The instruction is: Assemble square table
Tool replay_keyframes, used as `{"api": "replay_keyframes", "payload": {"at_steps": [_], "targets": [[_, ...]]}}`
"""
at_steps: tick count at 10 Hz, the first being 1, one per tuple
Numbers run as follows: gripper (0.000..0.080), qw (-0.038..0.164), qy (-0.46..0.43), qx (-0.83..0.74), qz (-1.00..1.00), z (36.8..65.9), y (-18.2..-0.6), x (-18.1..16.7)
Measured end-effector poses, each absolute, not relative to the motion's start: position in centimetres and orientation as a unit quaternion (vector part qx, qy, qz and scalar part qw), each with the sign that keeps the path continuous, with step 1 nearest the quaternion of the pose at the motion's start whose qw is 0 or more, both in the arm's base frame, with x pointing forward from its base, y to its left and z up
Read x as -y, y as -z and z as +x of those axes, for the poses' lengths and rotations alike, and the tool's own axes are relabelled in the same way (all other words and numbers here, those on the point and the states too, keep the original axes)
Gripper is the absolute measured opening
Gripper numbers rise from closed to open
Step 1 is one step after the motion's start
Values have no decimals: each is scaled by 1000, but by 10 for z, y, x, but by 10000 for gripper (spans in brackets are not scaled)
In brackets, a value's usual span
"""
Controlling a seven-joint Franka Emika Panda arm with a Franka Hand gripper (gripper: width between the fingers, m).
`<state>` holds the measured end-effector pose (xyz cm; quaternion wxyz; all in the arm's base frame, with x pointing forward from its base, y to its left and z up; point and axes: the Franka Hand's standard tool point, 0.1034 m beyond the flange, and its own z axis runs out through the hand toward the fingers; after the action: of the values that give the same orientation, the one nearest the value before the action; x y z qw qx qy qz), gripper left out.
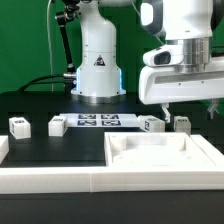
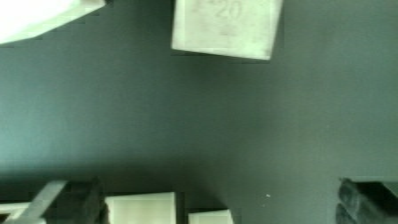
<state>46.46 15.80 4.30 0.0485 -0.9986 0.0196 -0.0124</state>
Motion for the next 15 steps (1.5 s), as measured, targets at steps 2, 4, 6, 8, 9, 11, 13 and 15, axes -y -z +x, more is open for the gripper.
{"api": "replay_keyframes", "payload": {"at_steps": [2, 4, 6, 8, 9, 11, 13, 15], "targets": [[649, 48, 9, -17, -999, 464, -43, -158], [649, 43, -10, -5, -999, 459, -38, -152], [649, 31, -87, 5, -996, 449, -37, -148], [649, 28, -129, 4, -991, 454, -37, -148], [649, 23, -167, 6, -986, 448, -37, -146], [649, 29, -242, 24, -970, 460, -42, -149], [649, 53, -283, 24, -957, 464, -37, -147], [649, 52, -354, 27, -933, 459, -37, -147]]}}
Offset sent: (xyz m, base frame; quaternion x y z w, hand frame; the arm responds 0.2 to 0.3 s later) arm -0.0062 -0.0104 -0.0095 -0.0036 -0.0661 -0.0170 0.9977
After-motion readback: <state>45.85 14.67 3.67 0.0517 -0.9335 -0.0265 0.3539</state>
